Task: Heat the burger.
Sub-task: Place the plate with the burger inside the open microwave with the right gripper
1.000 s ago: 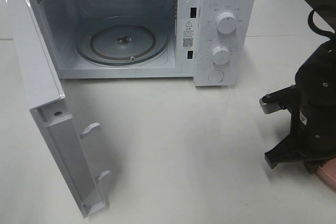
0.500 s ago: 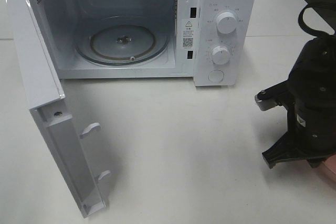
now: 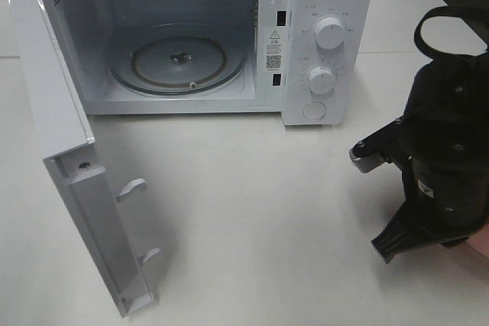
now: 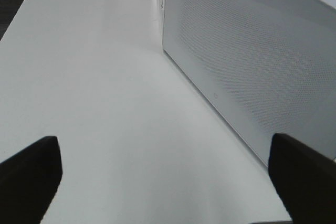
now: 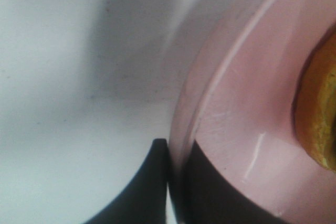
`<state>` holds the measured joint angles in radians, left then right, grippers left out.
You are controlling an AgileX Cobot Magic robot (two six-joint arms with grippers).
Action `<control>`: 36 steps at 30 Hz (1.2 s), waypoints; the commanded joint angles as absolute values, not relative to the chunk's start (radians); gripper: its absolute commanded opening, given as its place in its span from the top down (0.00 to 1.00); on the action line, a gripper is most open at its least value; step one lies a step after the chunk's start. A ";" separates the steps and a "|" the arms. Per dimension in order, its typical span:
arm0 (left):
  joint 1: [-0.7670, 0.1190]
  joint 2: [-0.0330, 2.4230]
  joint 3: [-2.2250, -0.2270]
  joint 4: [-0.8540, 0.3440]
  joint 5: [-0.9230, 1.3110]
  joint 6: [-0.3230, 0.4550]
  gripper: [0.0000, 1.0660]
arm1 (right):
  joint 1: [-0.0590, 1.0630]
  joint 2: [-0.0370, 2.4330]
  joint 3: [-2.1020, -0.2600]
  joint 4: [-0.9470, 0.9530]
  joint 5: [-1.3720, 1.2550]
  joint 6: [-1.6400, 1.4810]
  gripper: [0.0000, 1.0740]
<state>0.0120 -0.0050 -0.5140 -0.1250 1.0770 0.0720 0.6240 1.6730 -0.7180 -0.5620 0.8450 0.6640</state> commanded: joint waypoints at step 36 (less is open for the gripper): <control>0.010 -0.022 -0.515 -0.132 1.067 0.064 0.06 | 1.313 1.521 -0.718 -0.688 1.009 0.540 1.00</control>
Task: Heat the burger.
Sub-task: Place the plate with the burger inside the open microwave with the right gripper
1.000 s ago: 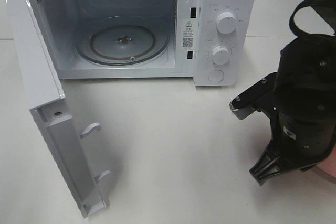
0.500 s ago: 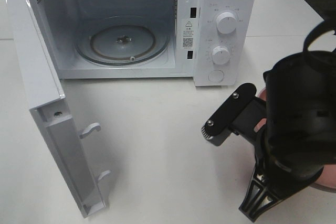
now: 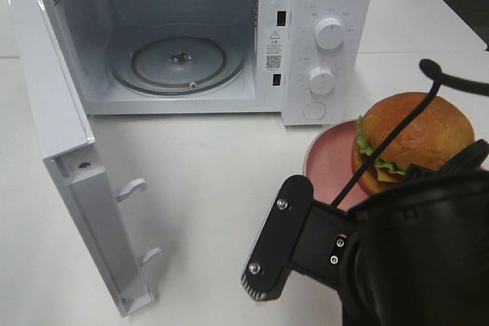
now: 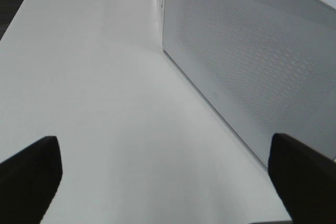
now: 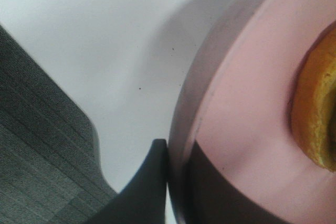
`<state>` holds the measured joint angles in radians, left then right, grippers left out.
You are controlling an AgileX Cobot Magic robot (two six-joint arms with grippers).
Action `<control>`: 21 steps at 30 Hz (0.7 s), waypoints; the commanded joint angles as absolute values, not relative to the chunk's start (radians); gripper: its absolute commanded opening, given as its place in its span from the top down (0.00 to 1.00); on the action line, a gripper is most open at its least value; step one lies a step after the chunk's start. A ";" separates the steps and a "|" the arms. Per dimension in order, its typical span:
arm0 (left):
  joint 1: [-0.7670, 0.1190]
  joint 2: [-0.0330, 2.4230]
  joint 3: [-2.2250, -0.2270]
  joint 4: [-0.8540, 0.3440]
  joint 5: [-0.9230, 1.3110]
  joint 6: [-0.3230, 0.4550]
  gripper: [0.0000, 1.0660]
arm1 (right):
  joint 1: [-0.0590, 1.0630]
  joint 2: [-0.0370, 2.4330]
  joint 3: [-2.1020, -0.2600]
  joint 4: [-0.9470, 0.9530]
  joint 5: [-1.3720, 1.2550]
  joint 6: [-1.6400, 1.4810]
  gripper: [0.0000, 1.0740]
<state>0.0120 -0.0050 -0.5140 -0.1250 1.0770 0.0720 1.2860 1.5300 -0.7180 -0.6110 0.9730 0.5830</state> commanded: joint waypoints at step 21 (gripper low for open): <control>0.010 -0.022 -0.515 -0.132 1.067 0.064 0.06 | 1.330 1.521 -0.718 -0.856 0.897 0.258 1.00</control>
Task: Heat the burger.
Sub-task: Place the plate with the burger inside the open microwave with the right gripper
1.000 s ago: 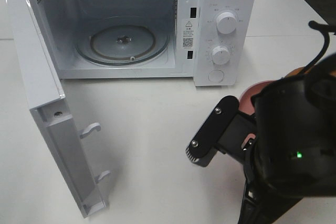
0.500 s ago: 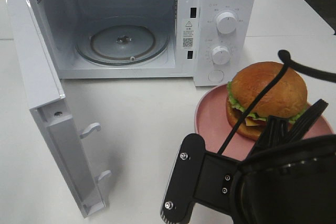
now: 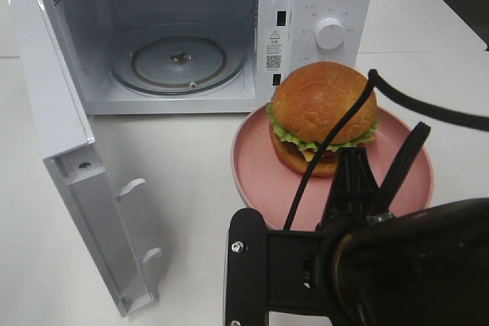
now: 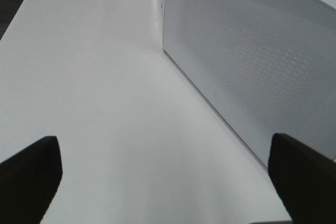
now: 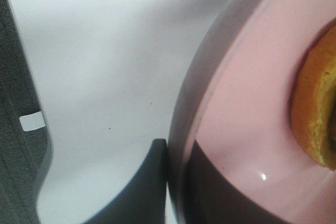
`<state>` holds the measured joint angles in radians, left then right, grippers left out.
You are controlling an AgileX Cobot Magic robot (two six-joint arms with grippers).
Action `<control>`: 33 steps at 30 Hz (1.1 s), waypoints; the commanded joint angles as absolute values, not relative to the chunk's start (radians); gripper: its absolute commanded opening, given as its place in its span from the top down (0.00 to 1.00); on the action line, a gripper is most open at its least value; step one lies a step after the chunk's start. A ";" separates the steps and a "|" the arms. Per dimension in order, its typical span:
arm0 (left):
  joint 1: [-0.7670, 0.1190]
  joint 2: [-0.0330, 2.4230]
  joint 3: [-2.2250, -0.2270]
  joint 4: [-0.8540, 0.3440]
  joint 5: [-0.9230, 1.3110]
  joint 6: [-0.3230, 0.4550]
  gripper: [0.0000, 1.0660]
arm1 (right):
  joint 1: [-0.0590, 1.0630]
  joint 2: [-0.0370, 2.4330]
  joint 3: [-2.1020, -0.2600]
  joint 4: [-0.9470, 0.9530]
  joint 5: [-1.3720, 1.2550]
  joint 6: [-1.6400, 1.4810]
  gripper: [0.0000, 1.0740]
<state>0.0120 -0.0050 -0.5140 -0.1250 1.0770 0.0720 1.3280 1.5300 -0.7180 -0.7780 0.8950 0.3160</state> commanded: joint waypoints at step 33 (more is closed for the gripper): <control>0.010 -0.022 -0.515 -0.132 1.067 0.064 0.06 | 0.992 1.521 -0.719 -0.829 0.432 -0.349 1.00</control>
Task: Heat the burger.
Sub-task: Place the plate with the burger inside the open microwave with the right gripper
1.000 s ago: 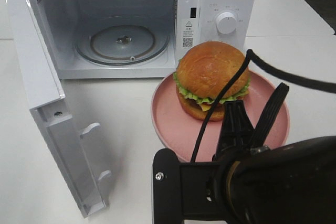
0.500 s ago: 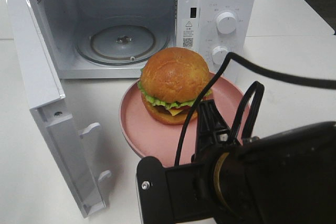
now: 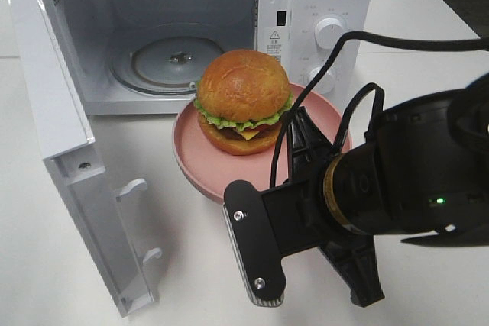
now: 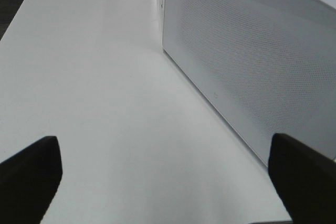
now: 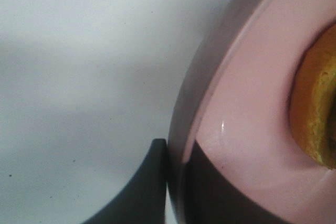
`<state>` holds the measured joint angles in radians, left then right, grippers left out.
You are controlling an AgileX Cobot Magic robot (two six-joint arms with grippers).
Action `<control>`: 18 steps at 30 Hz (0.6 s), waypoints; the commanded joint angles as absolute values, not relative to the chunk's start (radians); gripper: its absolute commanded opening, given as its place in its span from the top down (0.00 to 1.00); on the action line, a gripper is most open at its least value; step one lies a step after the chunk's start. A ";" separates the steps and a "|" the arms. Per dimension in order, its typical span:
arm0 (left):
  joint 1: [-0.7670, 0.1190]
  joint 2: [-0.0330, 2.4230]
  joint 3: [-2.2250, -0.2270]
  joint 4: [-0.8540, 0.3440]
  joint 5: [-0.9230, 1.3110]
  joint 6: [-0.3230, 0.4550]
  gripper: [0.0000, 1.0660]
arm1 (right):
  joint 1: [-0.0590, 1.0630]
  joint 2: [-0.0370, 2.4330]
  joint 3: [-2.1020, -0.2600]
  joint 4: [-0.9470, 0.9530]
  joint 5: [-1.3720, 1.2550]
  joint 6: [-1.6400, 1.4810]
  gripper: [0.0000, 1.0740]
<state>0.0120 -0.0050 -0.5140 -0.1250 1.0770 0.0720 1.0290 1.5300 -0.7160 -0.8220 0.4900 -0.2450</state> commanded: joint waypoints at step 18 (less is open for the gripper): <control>0.010 -0.022 -0.515 -0.132 1.067 0.064 0.06 | 0.754 1.521 -0.719 -0.268 0.237 -1.235 1.00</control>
<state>0.0120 -0.0050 -0.5140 -0.1250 1.0770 0.0720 0.7590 1.5320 -0.7150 -0.2870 0.3070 -1.1790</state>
